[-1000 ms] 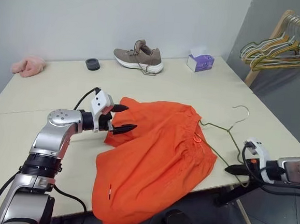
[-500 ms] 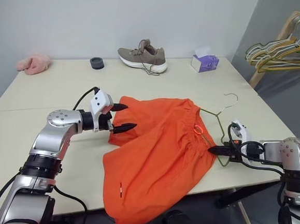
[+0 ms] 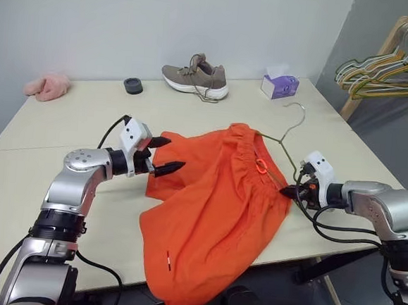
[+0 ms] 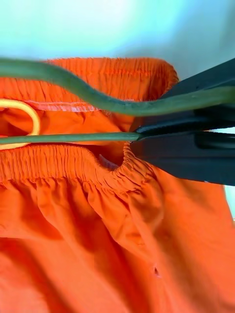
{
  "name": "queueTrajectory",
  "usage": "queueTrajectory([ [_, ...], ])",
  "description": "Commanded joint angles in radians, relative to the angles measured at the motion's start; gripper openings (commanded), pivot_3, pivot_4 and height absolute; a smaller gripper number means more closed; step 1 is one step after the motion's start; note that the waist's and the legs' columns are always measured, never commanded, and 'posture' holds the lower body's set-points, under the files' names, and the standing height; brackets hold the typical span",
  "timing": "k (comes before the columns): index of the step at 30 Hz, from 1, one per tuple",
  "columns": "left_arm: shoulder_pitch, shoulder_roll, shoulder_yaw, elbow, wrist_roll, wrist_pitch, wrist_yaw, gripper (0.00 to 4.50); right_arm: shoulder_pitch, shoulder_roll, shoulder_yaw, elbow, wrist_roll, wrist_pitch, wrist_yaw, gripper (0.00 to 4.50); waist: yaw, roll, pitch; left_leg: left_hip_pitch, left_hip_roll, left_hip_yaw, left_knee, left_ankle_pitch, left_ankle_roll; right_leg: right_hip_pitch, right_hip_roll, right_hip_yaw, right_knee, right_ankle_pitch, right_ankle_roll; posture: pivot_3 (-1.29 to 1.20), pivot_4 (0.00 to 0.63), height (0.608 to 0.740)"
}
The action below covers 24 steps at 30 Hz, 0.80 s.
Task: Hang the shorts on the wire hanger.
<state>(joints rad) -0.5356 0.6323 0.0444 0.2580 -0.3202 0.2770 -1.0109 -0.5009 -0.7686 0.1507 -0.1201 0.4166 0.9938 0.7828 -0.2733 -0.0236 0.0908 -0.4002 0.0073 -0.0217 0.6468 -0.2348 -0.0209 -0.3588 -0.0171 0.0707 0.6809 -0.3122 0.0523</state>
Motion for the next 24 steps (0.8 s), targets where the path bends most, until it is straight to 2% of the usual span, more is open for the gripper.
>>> queueTrajectory([
  [1,-0.076,0.017,0.062,0.03,-0.028,-0.013,0.011,4.47,-0.02,-0.025,0.033,-0.077,-0.063,-0.126,0.028,0.0,0.0,0.0,0.0,0.0,0.0,0.0,0.0,0.0,0.0,0.0,-0.001,0.0,0.0,0.0,0.0,-0.27,0.032,0.74],
  [5,-0.126,0.042,0.077,0.065,-0.038,0.005,-0.024,4.47,-0.015,-0.043,0.067,-0.109,-0.11,-0.201,0.057,0.0,-0.001,0.0,0.0,0.0,0.0,0.0,0.0,0.0,0.0,0.0,-0.001,-0.001,0.0,0.001,-0.001,-0.26,0.03,0.74],
  [12,-0.192,0.138,0.012,0.116,0.005,-0.059,-0.21,4.47,0.013,-0.095,0.144,-0.16,-0.235,-0.364,0.109,0.0,-0.002,0.0,0.0,0.0,0.0,-0.001,0.0,0.0,0.0,0.0,-0.001,-0.002,0.0,0.002,-0.003,-0.26,0.028,0.74],
  [20,-0.224,0.155,-0.109,0.113,0.082,-0.179,-0.397,4.47,0.016,-0.112,0.177,-0.193,-0.327,-0.479,0.166,0.0,-0.001,0.0,0.0,0.0,-0.001,0.0,0.0,0.0,0.0,0.0,-0.002,-0.002,0.0,0.002,-0.003,-0.26,0.023,0.74],
  [24,-0.23,0.137,-0.143,0.152,0.126,-0.257,-0.405,4.47,0.016,-0.107,0.179,-0.216,-0.35,-0.496,0.184,0.0,-0.003,0.0,0.0,0.0,0.0,-0.001,0.0,0.0,0.0,0.0,-0.002,-0.001,0.0,0.002,-0.003,-0.27,0.022,0.74],
])
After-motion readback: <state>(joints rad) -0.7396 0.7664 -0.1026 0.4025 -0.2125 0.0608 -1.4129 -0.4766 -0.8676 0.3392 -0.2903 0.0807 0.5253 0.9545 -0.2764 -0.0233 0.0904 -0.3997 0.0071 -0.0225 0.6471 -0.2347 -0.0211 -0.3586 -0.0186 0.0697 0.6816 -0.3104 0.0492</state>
